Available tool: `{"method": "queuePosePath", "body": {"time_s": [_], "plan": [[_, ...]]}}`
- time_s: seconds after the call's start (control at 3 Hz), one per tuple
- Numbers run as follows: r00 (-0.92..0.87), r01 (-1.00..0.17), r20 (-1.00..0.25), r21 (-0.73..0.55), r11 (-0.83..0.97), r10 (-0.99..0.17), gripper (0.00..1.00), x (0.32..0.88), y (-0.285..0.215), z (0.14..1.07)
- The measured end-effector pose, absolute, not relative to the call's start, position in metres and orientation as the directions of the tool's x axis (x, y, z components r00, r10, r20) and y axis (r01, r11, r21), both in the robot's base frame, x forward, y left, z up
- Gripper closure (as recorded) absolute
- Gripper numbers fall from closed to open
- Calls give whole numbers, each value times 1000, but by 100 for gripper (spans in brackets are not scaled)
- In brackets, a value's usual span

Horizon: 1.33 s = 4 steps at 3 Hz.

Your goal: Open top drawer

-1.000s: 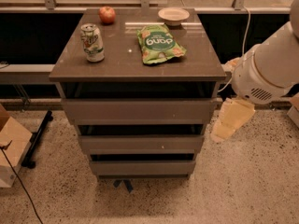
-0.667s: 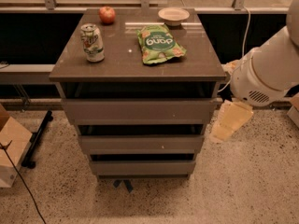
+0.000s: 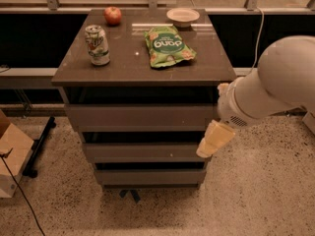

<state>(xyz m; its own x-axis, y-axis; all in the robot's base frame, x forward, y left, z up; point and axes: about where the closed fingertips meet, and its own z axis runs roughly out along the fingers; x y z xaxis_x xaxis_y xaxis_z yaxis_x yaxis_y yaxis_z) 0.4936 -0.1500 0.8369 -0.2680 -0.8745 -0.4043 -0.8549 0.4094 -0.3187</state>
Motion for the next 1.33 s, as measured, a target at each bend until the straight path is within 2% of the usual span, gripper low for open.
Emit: {"method": "queuePosePath", "body": {"time_s": [0.33, 1.33], "plan": [[-305, -853, -459, -258, 453, -834, 0, 511, -145, 800], [-293, -831, -499, -288, 475, -815, 0, 534, -123, 775]]}}
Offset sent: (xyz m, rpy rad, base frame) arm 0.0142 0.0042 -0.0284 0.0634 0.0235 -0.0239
